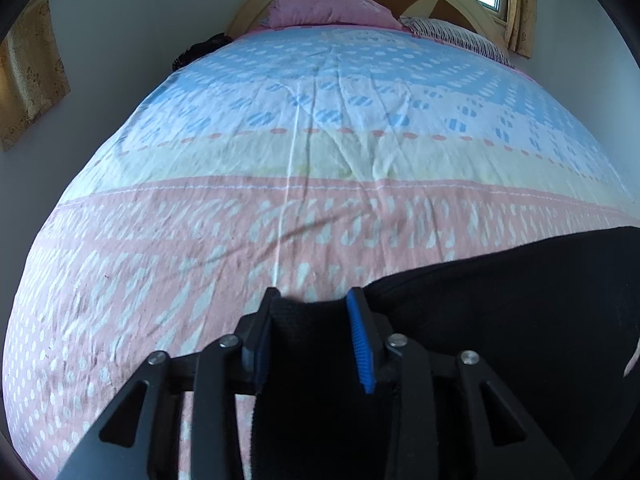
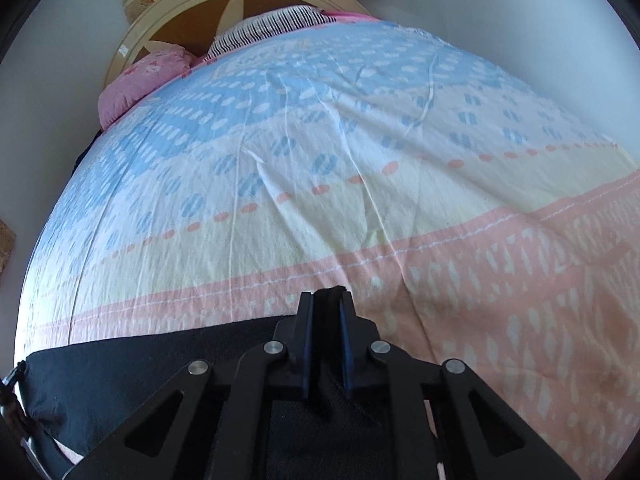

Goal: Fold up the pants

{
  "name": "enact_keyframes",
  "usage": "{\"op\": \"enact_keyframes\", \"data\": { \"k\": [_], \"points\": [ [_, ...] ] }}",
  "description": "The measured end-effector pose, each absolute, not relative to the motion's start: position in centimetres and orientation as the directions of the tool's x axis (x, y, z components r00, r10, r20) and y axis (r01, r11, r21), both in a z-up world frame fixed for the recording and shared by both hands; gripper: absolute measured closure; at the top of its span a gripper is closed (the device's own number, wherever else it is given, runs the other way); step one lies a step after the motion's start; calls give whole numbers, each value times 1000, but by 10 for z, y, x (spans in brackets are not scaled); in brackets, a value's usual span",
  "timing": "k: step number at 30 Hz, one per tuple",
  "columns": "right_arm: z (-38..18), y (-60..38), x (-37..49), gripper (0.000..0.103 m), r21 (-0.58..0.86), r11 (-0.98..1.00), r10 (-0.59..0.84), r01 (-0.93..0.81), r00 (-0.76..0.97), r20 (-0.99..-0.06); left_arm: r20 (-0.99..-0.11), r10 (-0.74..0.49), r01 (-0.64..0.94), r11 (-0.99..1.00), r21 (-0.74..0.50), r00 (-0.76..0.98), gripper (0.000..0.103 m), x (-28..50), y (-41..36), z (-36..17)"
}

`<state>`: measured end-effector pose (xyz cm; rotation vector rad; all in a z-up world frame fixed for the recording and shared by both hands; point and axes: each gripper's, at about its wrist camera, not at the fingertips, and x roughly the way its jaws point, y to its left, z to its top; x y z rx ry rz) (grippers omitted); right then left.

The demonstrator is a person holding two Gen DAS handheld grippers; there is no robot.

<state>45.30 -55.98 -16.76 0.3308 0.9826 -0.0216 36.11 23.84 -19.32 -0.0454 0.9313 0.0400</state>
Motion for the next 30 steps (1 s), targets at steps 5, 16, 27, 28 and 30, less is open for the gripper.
{"op": "enact_keyframes", "data": {
  "k": [5, 16, 27, 28, 30],
  "points": [
    [-147, -557, 434, 92, 230, 963, 102, 139, 604, -790, -787, -3, -55, 997, -47, 617, 86, 352, 237, -185],
    [-112, -567, 374, 93, 214, 967, 63, 135, 691, -720, -687, -66, -52, 987, -150, 724, 86, 315, 250, -137],
    [-96, -581, 299, 94, 247, 956, 51, 157, 741, -670, -576, -146, 14, 974, -228, 804, 86, 263, 258, -118],
    [-96, -583, 294, 94, 251, 955, 52, 159, 743, -668, -570, -152, 18, 972, -234, 808, 86, 259, 258, -118],
    [-95, -586, 281, 94, 260, 951, 51, 166, 746, -664, -562, -159, 27, 971, -236, 812, 86, 249, 259, -118]
  ]
}}
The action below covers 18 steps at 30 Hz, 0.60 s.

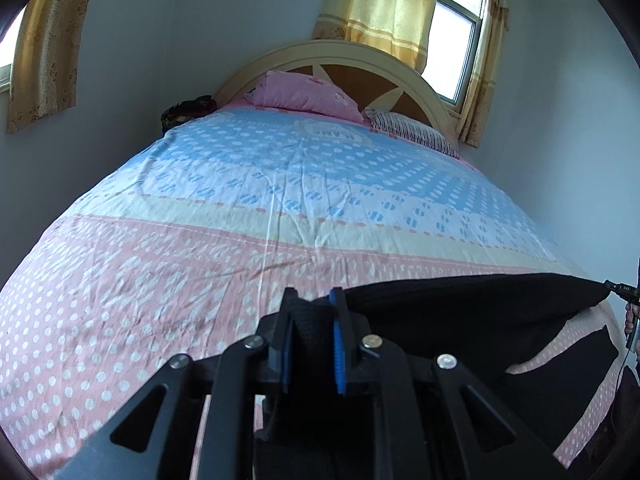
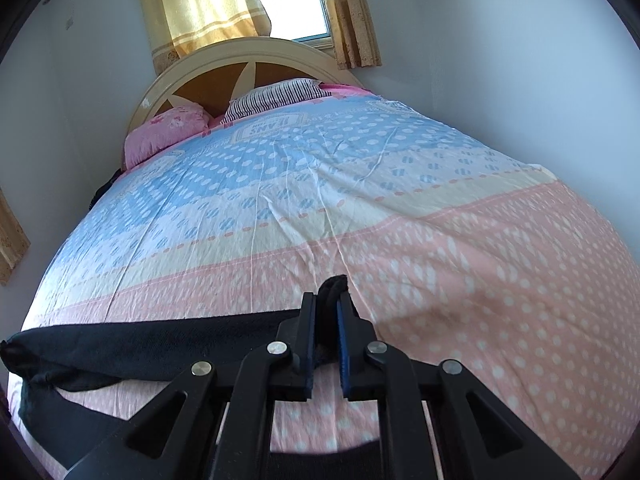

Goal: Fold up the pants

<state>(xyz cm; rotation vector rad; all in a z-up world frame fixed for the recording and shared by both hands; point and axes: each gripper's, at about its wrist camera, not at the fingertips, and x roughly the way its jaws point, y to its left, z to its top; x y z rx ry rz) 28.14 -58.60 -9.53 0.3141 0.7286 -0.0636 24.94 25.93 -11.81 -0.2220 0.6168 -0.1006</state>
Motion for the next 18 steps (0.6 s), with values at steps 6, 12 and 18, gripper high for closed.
{"op": "enact_keyframes", "data": {
  "k": [6, 12, 18],
  "points": [
    [-96, -591, 244, 94, 267, 948, 47, 174, 754, -655, -532, -182, 40, 963, -268, 827, 86, 218, 268, -123],
    [-111, -596, 207, 94, 280, 942, 51, 187, 743, -668, -513, -214, 82, 960, -269, 831, 86, 185, 265, -131],
    [-134, -605, 178, 94, 294, 932, 55, 213, 718, -694, -518, -208, 119, 973, -199, 830, 86, 154, 255, -145]
  ]
}}
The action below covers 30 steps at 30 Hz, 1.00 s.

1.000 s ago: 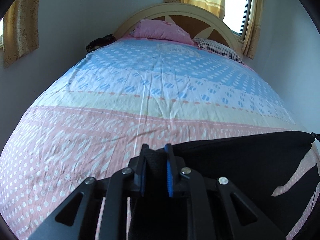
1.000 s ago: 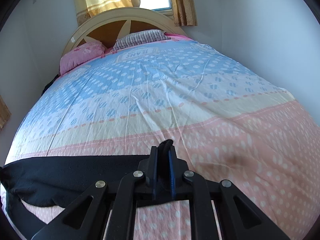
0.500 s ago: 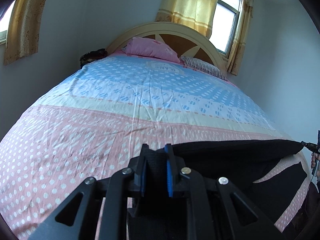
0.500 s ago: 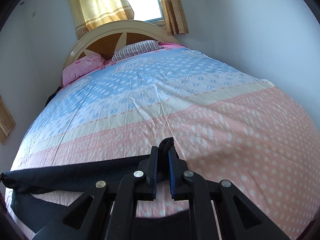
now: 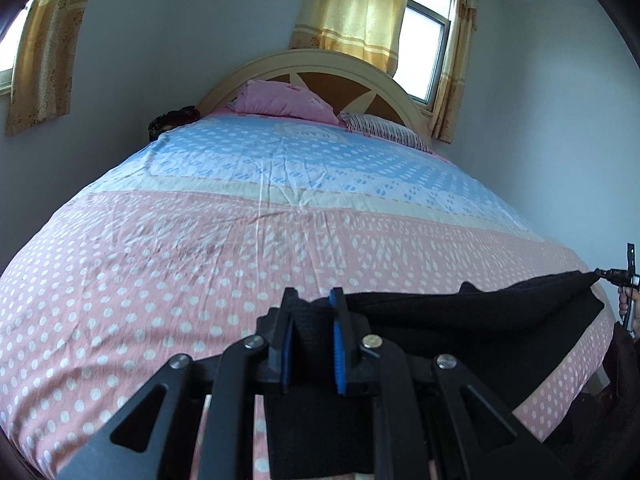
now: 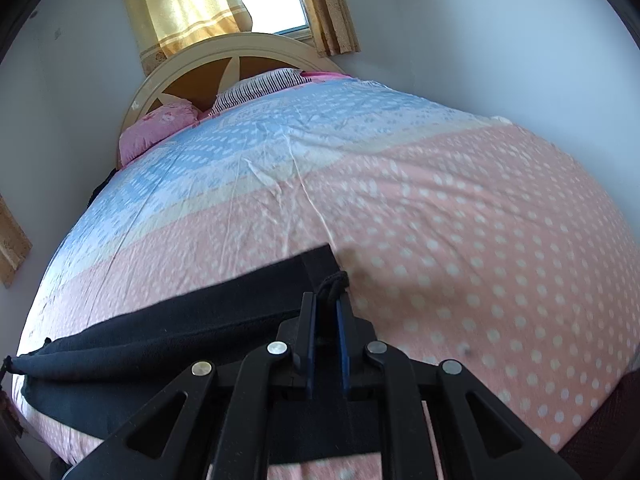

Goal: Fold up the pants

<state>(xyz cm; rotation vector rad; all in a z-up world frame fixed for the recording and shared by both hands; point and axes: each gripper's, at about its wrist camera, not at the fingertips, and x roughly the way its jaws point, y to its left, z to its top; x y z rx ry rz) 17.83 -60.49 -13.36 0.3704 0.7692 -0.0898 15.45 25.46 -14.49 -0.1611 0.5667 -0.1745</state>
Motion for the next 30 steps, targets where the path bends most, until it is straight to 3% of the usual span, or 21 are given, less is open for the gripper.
{"op": "enact_keyframes", "data": {
  "k": [7, 10, 14, 18, 24, 30],
  "points": [
    [-150, -600, 159, 94, 273, 937, 46, 218, 696, -716, -569, -177, 166, 983, -73, 803, 83, 135, 243, -169],
    [-155, -603, 155, 91, 298, 929, 64, 221, 695, -716, -584, -138, 160, 987, -14, 800, 73, 129, 239, -175],
    [-152, -602, 148, 69, 251, 939, 20, 237, 688, -725, -587, -111, 138, 990, 0, 802, 54, 117, 249, -175],
    [-141, -609, 133, 68, 240, 929, -27, 282, 698, -716, -592, -88, 126, 992, 22, 801, 43, 99, 263, -172],
    [-105, -585, 112, 68, 239, 930, -45, 280, 731, -681, -594, 21, -5, 1000, 29, 804, 42, 82, 288, -166],
    [-78, -463, 118, 68, 177, 984, 115, 8, 731, -672, -558, -17, 2, 1000, -28, 829, 43, 86, 267, -151]
  ]
}}
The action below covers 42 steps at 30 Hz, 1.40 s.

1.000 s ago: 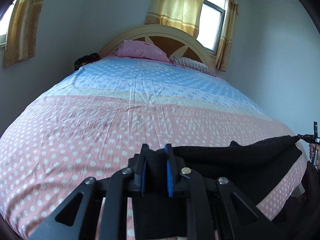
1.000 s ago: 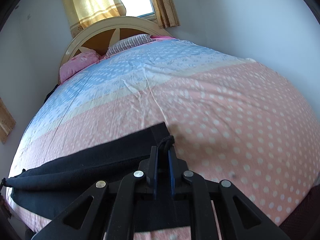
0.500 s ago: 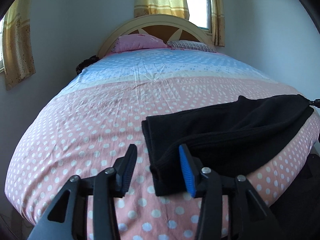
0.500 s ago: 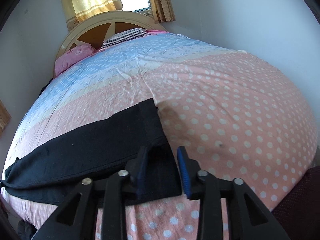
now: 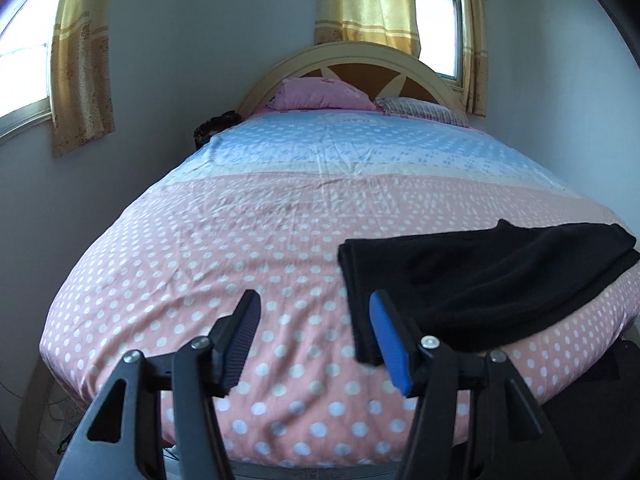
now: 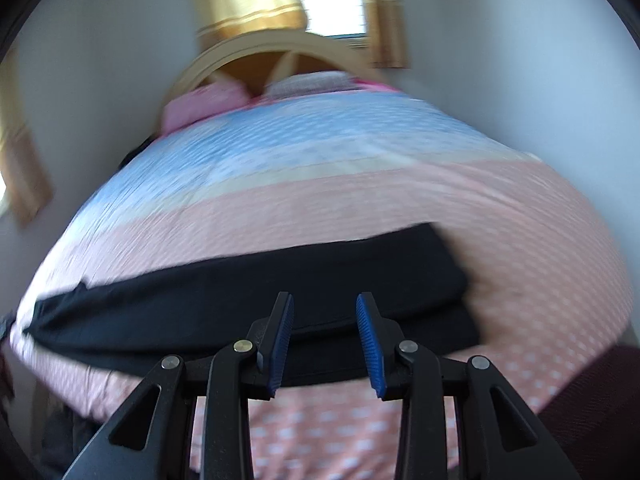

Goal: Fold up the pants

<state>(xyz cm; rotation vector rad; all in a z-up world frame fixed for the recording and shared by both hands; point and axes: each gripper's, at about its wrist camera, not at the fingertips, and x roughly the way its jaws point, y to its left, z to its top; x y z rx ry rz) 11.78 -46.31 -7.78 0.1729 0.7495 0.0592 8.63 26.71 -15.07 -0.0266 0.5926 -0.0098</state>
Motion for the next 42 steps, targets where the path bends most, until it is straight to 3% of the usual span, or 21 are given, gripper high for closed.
{"op": "enact_keyframes", "data": {
  "k": [4, 5, 7, 10, 19, 20, 21, 22, 23, 30, 36, 39, 42],
  "points": [
    [-86, -349, 123, 68, 118, 956, 272, -268, 664, -696, -561, -50, 53, 999, -12, 826, 43, 101, 230, -148],
    [-91, -326, 124, 64, 105, 942, 297, -320, 643, -706, -564, -61, 62, 998, -17, 824, 43, 105, 223, -148],
    [-101, -279, 122, 55, 52, 909, 318, -413, 608, -728, -562, -87, 87, 996, -27, 823, 43, 111, 211, -150],
    [-113, -229, 116, 55, -29, 853, 334, -522, 586, -738, -586, -82, 98, 995, -5, 806, 43, 119, 198, -160],
    [-137, -162, 129, 55, -220, 760, 254, -612, 591, -766, -638, -110, 81, 994, -75, 762, 39, 129, 205, -191],
    [-140, -158, 136, 58, -245, 753, 237, -611, 599, -765, -637, -112, 82, 994, -76, 763, 38, 130, 205, -191],
    [-141, -157, 139, 68, -261, 751, 223, -606, 606, -764, -634, -113, 81, 994, -78, 765, 37, 130, 205, -191],
    [-142, -155, 141, 97, -266, 752, 219, -603, 609, -762, -632, -115, 80, 993, -83, 767, 37, 130, 206, -191],
    [-140, -155, 142, 100, -258, 755, 227, -603, 610, -760, -630, -117, 80, 993, -87, 768, 36, 130, 205, -191],
    [-132, -162, 118, 100, -260, 740, 240, -621, 605, -759, -620, -139, 94, 990, -105, 772, 36, 130, 208, -190],
    [-157, -156, 120, 98, -265, 737, 214, -622, 586, -781, -614, -137, 100, 991, -94, 777, 27, 129, 203, -191],
    [-154, -158, 120, 91, -245, 742, 225, -624, 575, -786, -624, -132, 107, 991, -76, 771, 26, 129, 199, -188],
    [-148, -167, 121, 75, -191, 753, 256, -630, 548, -797, -618, -137, 100, 990, -95, 774, 26, 127, 202, -182]
  ]
}}
